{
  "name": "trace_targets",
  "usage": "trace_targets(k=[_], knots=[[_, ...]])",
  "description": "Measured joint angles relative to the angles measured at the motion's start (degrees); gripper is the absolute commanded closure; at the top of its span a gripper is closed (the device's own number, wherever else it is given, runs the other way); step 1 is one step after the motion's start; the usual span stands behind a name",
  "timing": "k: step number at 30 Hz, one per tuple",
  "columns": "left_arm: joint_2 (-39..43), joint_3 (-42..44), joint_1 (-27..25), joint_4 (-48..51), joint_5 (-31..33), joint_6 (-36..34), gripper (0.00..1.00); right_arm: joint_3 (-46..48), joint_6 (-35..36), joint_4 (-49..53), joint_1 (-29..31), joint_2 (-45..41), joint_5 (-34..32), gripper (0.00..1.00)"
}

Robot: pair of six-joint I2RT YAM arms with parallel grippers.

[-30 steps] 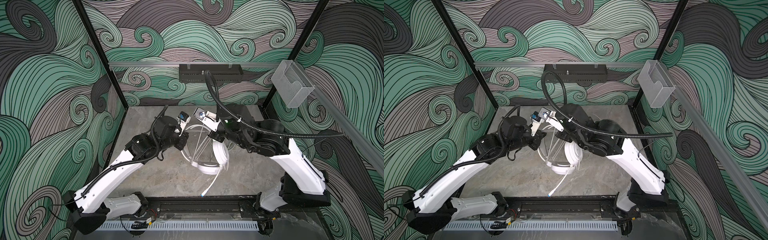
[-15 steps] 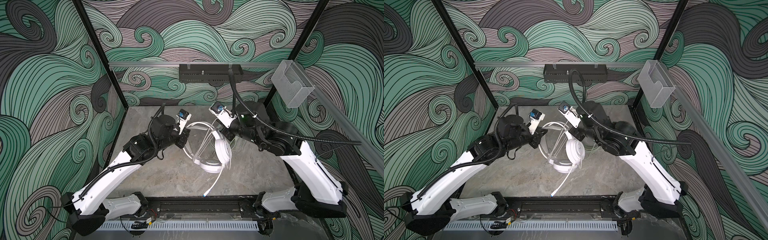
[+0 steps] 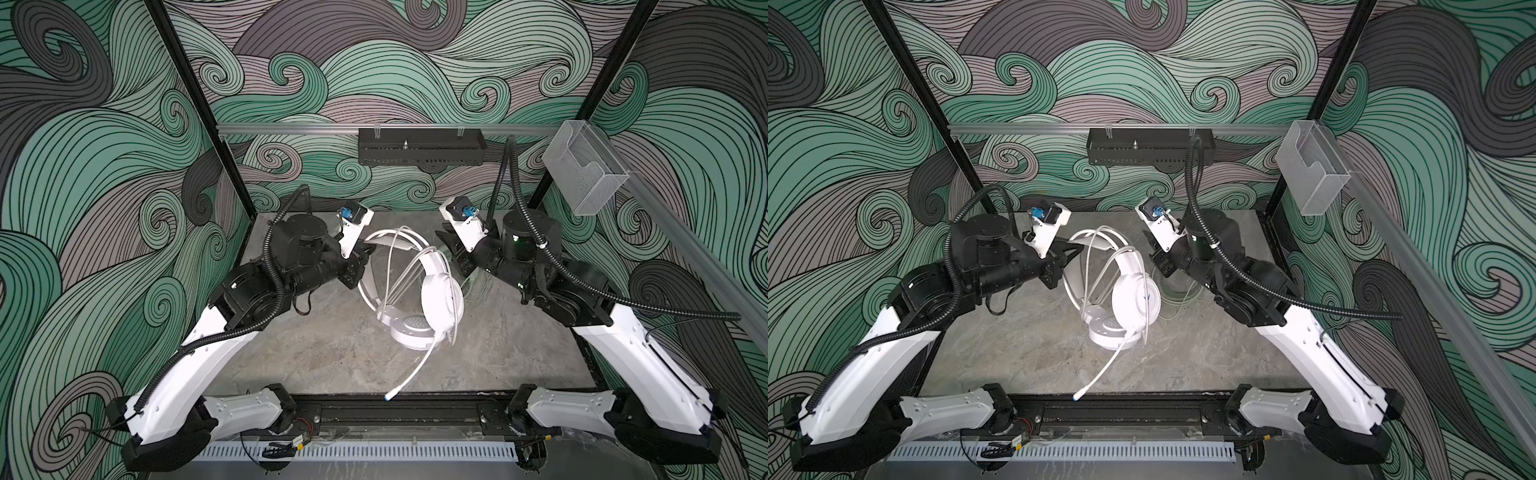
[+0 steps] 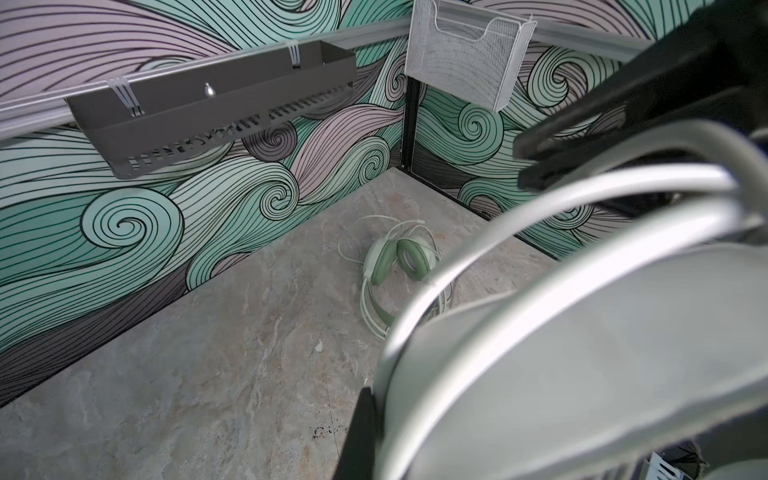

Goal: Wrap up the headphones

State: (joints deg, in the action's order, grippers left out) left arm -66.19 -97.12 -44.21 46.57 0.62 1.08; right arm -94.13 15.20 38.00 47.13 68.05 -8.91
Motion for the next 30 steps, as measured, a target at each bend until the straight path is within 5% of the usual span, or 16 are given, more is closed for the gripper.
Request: trace_targets(k=[13, 30], knots=[[-5.14, -14.51, 0.00, 8.59, 0.87, 0.61, 1.00, 21.97, -5.29, -15.28, -4.07, -14.25, 12.07, 0.52], [-7.96, -20.57, 0.00, 10.01, 0.11, 3.13, 1.00, 42.45, -17.92, -28.37, -9.42, -14.67, 26.25, 0.43]])
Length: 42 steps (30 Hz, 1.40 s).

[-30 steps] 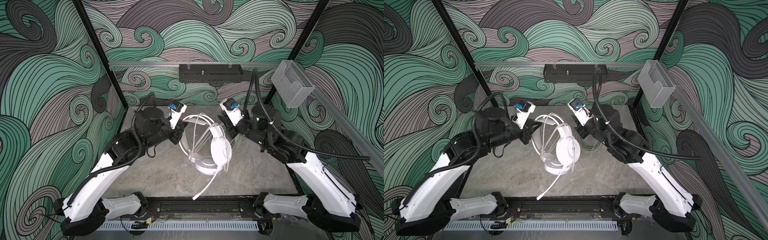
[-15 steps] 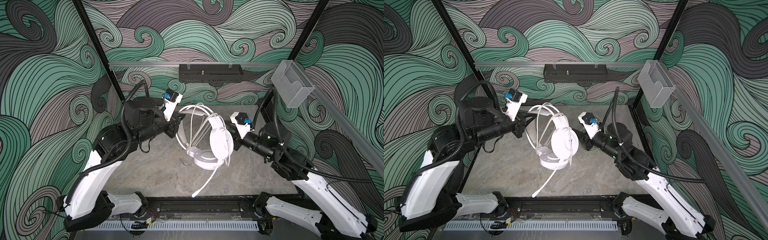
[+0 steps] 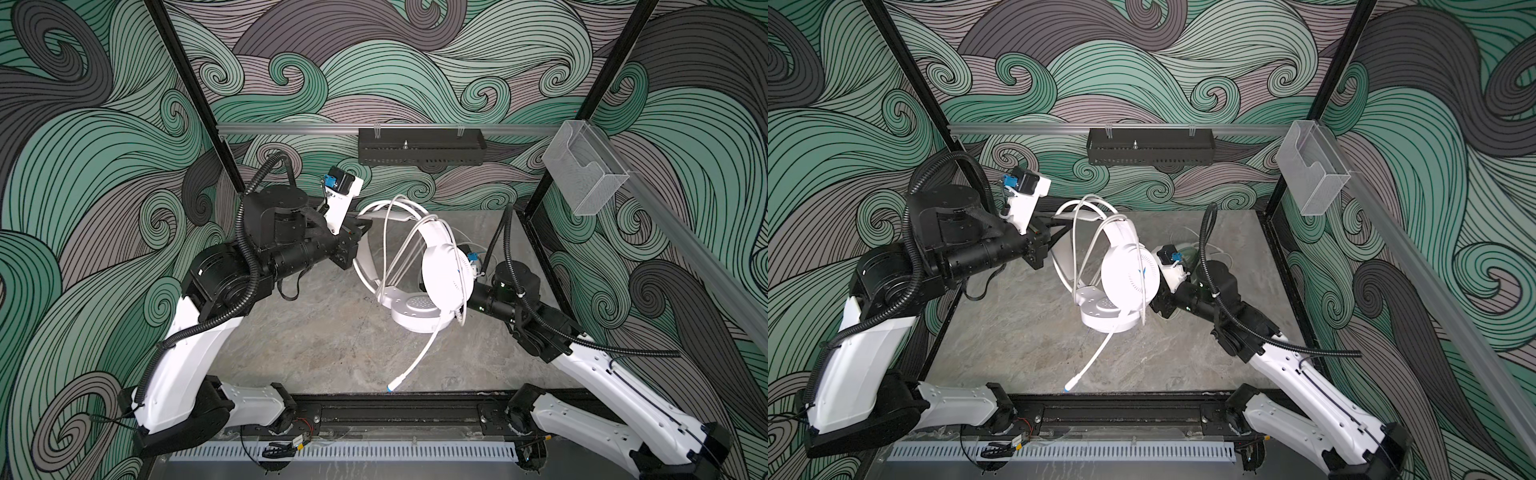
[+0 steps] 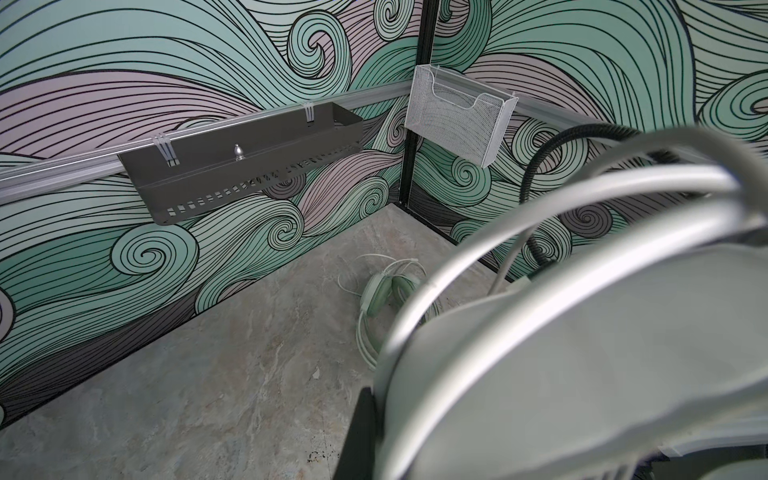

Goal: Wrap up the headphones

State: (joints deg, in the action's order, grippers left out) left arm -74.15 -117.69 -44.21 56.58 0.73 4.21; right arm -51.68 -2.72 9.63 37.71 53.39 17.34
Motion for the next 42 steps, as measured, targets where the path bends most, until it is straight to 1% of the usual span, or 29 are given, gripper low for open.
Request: trace_targets(k=[4, 7, 12, 15, 20, 28, 32, 35, 42], knots=[[-0.28, -0.72, 0.00, 0.00, -0.20, 0.85, 1.00, 0.98, -1.73, -2.93, -2.23, 2.73, 1.36, 0.44], [-0.28, -1.27, 0.00, -0.07, -0.37, 1.36, 1.00, 0.98, -2.54, -5.81, -2.45, 5.16, 2.93, 0.44], [-0.28, -1.62, 0.00, -0.13, -0.35, 1.92, 1.00, -0.04, -4.94, -9.75, -2.32, 10.84, 8.50, 0.44], [-0.44, -1.99, 0.00, -0.02, -0.33, 2.21, 1.00, -0.31, -6.58, -11.61, -2.27, 12.26, 10.47, 0.43], [-0.44, -2.95, 0.00, 0.00, -0.31, 2.54, 1.00, -0.35, -8.39, -13.27, -2.27, 10.58, 11.82, 0.42], [-0.44, -3.23, 0.00, 0.07, -0.31, 2.51, 1.00, -0.35, -9.05, -10.60, -2.27, 2.36, 11.32, 0.40], [-0.44, -3.26, 0.00, 0.07, -0.33, 2.54, 1.00, 0.26, -10.19, -10.29, -2.27, -0.31, 10.82, 0.38], [-0.44, -3.26, 0.00, 0.07, -0.33, 2.56, 1.00, 0.85, -10.43, -10.08, -2.14, -0.33, 10.69, 0.38], [-0.44, -3.23, 0.00, 0.00, -0.33, 2.97, 1.00, 1.60, -10.34, -9.75, -1.66, 3.10, 9.60, 0.37]])
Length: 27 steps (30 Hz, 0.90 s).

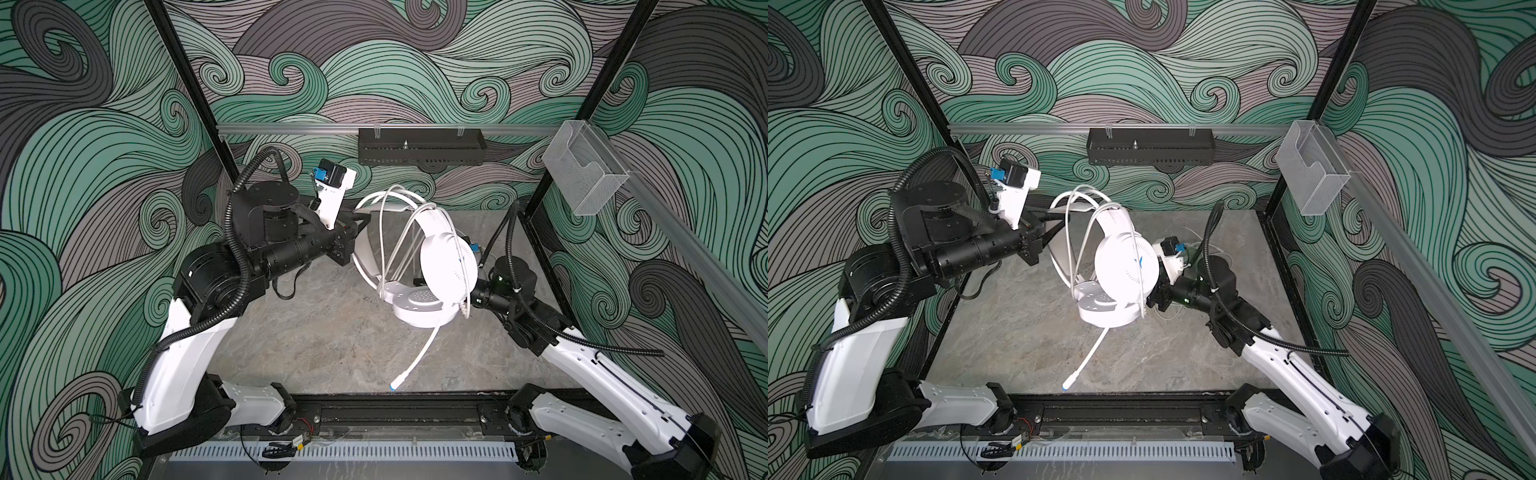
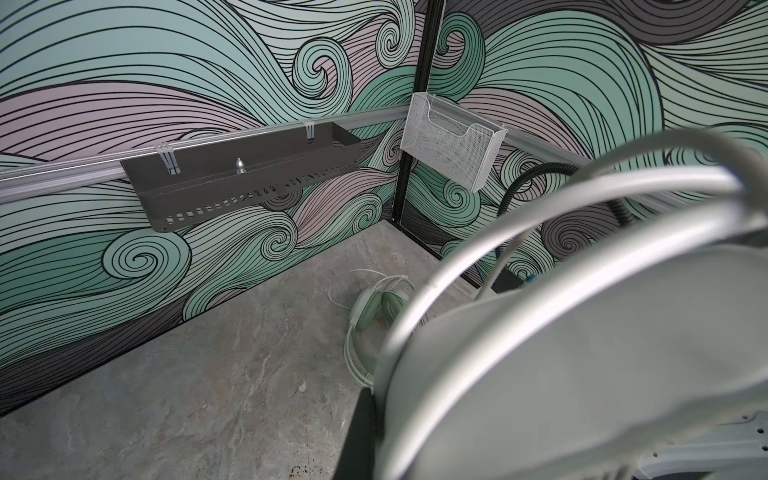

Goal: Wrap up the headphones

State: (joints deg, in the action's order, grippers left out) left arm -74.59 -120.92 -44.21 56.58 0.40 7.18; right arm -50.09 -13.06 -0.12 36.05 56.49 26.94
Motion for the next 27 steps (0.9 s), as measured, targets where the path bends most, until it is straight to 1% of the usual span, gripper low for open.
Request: trace_targets(k=[8, 16, 22, 23, 24, 27], knots=[[0.00, 0.00, 0.00, 0.00, 0.00, 0.66, 1.00, -0.02, -0.52, -2.38, 2.84, 6.03, 0.11, 0.37], [0.00, 0.00, 0.00, 0.00, 0.00, 1.01, 1.00, -0.55, -1.36, -4.98, 4.96, 7.85, 0.15, 0.36], [0.00, 0.00, 0.00, 0.00, 0.00, 1.05, 1.00, -1.25, -1.31, -6.10, 5.27, 9.57, 0.11, 0.37], [0.00, 0.00, 0.00, -0.02, 0.00, 1.09, 1.00, -1.44, -1.29, -6.10, 5.25, 9.86, 0.11, 0.39], [0.00, 0.00, 0.00, -0.02, 0.00, 1.11, 1.00, -1.66, -1.20, -6.05, 5.25, 10.16, 0.09, 0.46], [0.00, 0.00, 0.00, -0.11, 0.00, 1.29, 1.00, -1.97, -0.85, -6.01, 5.25, 10.75, 0.11, 0.73]])
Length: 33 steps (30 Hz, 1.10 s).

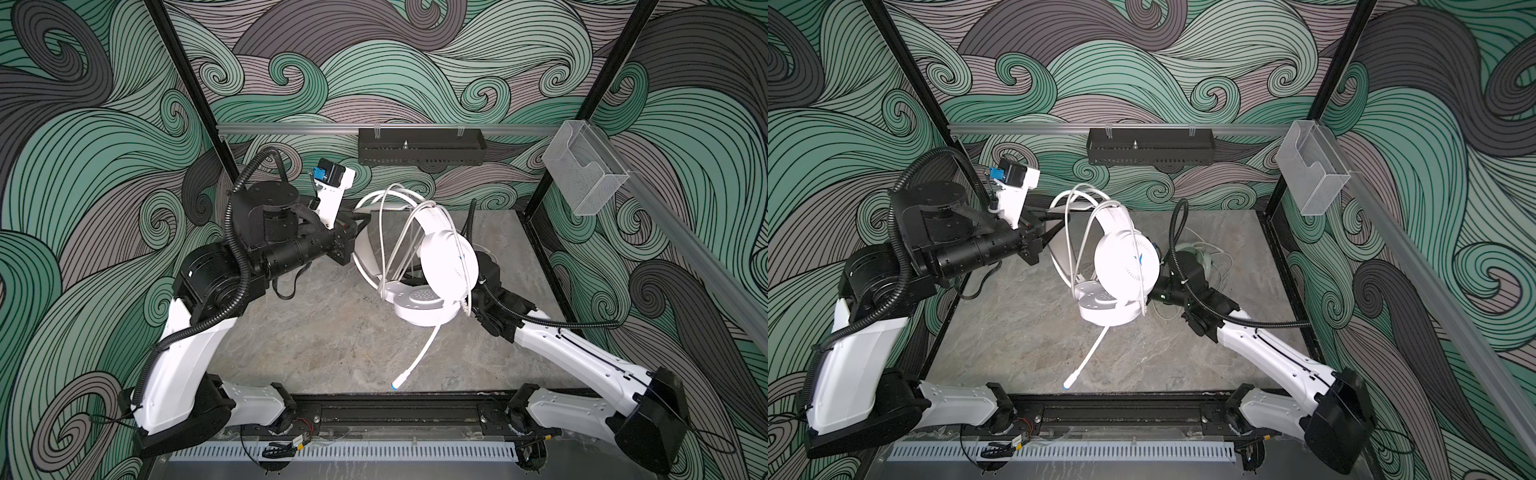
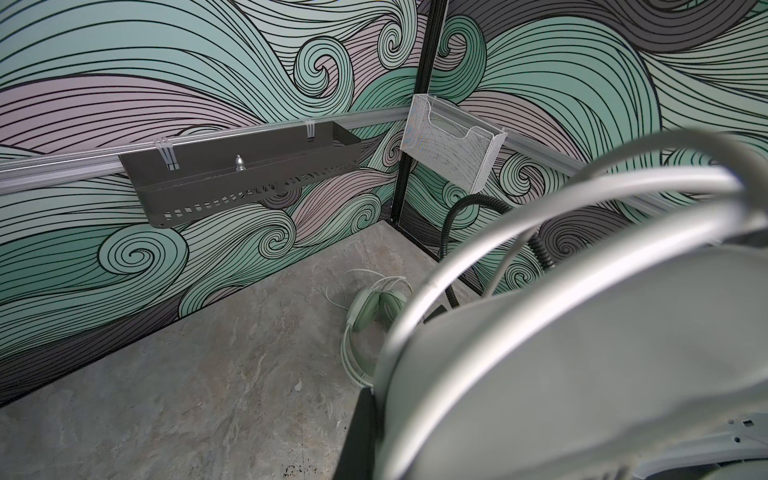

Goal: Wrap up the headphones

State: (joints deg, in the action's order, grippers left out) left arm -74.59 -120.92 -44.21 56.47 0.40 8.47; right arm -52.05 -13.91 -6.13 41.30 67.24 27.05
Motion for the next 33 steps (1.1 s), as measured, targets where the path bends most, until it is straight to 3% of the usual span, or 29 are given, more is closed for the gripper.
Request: trace_targets(k=[3, 8, 17, 23, 33], knots=[[0.00, 0.02, 0.00, -0.28, 0.00, 0.13, 1.00, -0.11, 0.33, 0.61, 0.02, 0.15, 0.37, 0.86], [0.02, 0.33, 0.00, -0.37, 0.96, 0.63, 1.00, -0.13, 1.51, 2.38, 0.02, -0.87, 0.09, 1.00], [0.50, 2.47, 0.00, 0.02, 5.03, 0.09, 1.00, -1.97, 4.68, 11.47, -1.01, -6.05, -6.91, 1.00], [2.38, 6.78, 0.00, 2.14, 7.04, -1.05, 1.00, -4.70, 5.29, 16.35, -7.74, -6.73, -11.93, 1.00], [5.07, 8.37, 0.00, 3.15, 8.63, -2.01, 1.00, -7.13, 4.55, 17.64, -15.78, -9.94, -12.63, 1.00]])
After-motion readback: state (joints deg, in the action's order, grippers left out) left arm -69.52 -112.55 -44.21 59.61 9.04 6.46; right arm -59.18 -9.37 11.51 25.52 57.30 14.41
